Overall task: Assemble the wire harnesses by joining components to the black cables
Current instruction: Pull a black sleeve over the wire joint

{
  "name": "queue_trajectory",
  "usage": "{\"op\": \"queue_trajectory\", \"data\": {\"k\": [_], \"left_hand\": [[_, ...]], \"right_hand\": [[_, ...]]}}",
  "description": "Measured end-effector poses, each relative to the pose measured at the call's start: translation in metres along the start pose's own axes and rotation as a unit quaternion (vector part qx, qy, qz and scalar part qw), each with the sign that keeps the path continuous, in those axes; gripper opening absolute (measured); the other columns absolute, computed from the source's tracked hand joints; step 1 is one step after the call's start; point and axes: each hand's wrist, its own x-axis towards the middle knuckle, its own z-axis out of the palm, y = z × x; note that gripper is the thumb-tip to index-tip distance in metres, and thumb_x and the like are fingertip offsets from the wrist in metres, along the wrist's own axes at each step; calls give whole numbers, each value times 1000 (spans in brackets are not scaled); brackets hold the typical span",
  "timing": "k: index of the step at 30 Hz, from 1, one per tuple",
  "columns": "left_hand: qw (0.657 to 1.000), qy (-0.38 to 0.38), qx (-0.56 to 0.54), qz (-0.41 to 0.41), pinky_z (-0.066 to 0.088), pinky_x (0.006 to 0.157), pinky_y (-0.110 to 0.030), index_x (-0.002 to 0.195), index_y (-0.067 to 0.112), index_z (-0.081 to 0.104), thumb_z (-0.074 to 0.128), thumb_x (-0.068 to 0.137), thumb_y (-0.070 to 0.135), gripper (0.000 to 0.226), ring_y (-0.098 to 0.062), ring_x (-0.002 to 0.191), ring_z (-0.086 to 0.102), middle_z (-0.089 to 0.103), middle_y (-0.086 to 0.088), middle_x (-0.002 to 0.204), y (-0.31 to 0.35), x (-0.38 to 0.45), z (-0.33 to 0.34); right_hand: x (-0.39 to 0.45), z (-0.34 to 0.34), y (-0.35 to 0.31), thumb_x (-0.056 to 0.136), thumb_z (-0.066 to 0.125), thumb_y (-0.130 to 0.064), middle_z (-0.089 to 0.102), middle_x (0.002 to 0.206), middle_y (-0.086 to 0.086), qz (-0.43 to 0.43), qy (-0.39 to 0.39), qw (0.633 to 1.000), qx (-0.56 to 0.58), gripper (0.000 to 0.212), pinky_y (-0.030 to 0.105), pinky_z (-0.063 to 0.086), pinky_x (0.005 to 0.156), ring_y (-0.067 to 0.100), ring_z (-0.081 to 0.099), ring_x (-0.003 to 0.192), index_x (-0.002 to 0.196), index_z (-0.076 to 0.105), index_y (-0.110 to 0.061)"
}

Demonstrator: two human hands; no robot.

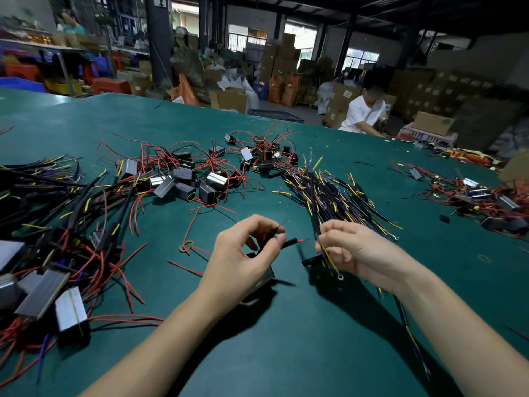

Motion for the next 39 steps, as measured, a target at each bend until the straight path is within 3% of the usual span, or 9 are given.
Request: {"op": "queue_trajectory", "data": {"k": [3,7,10,16,23,26,28,31,39], "left_hand": [[999,5,-24,-29,40,65,-19,84,16,67,68,86,12,4,-8,62,46,58,-10,67,-1,1,3],[995,43,-60,-60,34,57,-11,89,15,71,68,86,18,5,-3,53,39,45,6,57,-2,3,3],[990,56,-103,-83,29,50,-11,89,17,71,68,86,20,6,-3,50,33,40,7,55,-4,5,3],[983,67,-132,-110,30,48,-13,85,18,72,69,85,20,3,-3,49,35,44,12,52,-7,7,3],[979,69,-152,-117,31,48,-9,75,15,68,70,85,17,10,1,47,38,49,15,50,-6,7,3],[981,62,-146,-113,35,51,-9,75,11,66,67,86,13,12,1,49,43,54,14,55,-5,6,3],[981,54,-151,-107,39,56,-11,76,8,65,66,87,11,11,-2,55,49,62,4,64,-4,5,3],[980,40,-170,-99,44,62,-13,79,6,62,63,89,9,10,-3,60,55,69,0,69,-2,5,3],[977,32,-191,-88,47,66,-12,80,5,60,60,89,3,10,-2,65,62,68,2,69,-6,6,4]], "right_hand": [[-13,-3,4,87,54,4,58,69,11,5,-44,997,-61,18,13,28,40,7,33,43,81,54,-13],[-28,-5,12,87,49,10,60,64,7,4,-90,986,-138,22,13,27,40,8,29,43,82,52,-11],[-34,-5,13,76,58,0,63,68,7,16,-106,977,-182,13,15,26,43,10,32,45,82,53,-10],[-34,-5,10,83,52,5,67,72,6,21,-132,945,-299,16,18,29,45,11,36,49,81,55,-11],[-33,-7,8,81,62,-6,67,72,-3,7,-153,905,-397,14,29,34,61,15,46,63,79,58,-19],[-33,-10,1,83,68,-14,68,80,-6,6,-144,894,-425,10,24,41,66,8,53,65,87,65,-22],[-30,-9,-8,87,67,-16,73,89,-7,-40,-98,916,-387,10,16,45,66,1,58,69,96,69,-21],[-19,4,-22,93,58,-18,74,87,-5,-110,-16,956,-272,14,11,39,54,1,53,63,97,72,-19],[-1,46,-25,85,66,-4,71,70,-6,-196,-27,965,-175,6,8,43,61,-3,60,63,84,72,-7]]}}
